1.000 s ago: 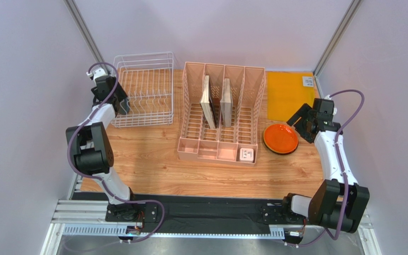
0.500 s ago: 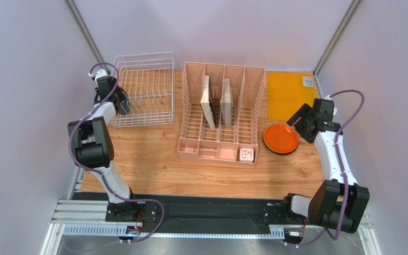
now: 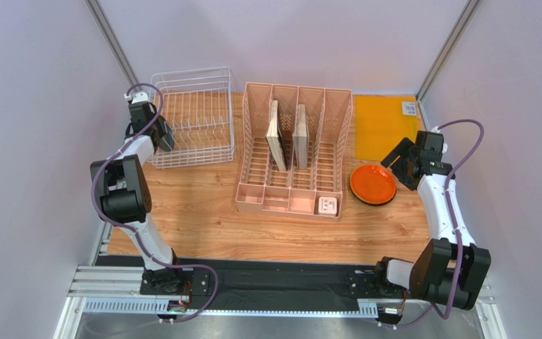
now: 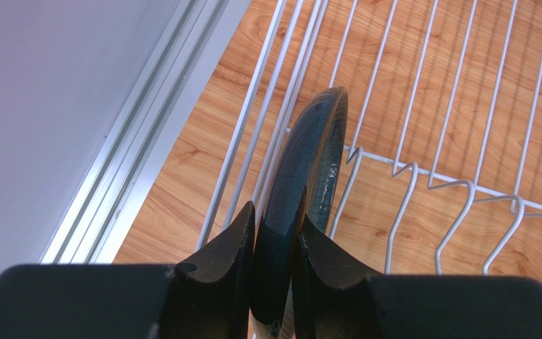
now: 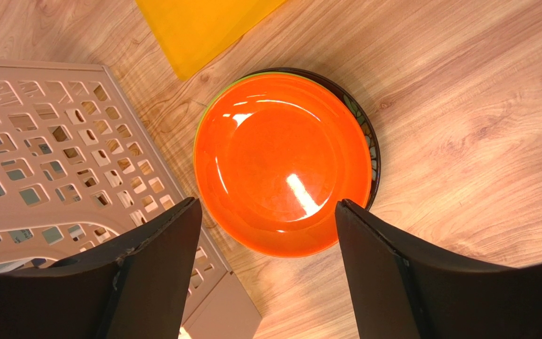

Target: Unload the plates from the dish rack

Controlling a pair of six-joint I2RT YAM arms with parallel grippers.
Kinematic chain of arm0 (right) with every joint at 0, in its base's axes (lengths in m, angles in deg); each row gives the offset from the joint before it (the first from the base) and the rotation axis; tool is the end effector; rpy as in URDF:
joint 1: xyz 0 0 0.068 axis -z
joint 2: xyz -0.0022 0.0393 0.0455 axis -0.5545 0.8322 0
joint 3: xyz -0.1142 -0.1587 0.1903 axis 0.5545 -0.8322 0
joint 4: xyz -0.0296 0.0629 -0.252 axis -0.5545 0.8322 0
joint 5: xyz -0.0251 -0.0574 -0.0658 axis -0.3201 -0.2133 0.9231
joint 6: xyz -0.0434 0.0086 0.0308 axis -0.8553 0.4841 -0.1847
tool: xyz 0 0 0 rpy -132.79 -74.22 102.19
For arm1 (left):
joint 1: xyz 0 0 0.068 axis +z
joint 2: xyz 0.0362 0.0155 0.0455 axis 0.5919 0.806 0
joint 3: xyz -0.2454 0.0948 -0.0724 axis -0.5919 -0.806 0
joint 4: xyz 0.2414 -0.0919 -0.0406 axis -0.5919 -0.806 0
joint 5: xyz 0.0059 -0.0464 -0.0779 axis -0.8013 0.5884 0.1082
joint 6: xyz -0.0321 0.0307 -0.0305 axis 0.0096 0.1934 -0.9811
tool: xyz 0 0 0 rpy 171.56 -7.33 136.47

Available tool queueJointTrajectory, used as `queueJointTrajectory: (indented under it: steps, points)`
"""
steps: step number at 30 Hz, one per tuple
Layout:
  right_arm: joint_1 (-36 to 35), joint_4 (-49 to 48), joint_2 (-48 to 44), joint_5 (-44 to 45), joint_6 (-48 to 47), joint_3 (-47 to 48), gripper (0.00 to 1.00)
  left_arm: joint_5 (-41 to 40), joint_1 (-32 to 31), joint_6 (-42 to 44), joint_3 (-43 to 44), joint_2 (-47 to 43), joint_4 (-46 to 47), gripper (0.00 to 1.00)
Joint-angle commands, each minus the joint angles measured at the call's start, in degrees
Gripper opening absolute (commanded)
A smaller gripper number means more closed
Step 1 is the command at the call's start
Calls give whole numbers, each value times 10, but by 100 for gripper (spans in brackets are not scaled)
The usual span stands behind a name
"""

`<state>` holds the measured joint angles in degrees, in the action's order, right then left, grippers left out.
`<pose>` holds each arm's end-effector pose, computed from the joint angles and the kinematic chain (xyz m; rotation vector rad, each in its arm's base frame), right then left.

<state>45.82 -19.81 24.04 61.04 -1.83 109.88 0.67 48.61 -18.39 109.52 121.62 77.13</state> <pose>0.2447 -0.0524 0.2678 0.8887 2.3140 0.1386 0.4089 0.0947 0.2193 -0.5165 2.0487 0.1717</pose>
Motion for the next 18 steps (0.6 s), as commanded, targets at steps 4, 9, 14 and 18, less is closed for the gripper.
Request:
queueJointTrajectory:
  steps: [4,9,14,18]
  points:
    - [-2,-20,-10,2,-12,7,75,-59,-22,50,23,-66,16,0]
    - [-2,-19,-15,17,-13,13,75,-96,-42,80,16,-126,2,0]
    - [-3,-14,-28,13,-17,19,75,-104,-55,89,15,-173,-15,0]
    - [-3,-2,-47,16,-19,27,76,-98,-59,70,19,-207,-36,0]
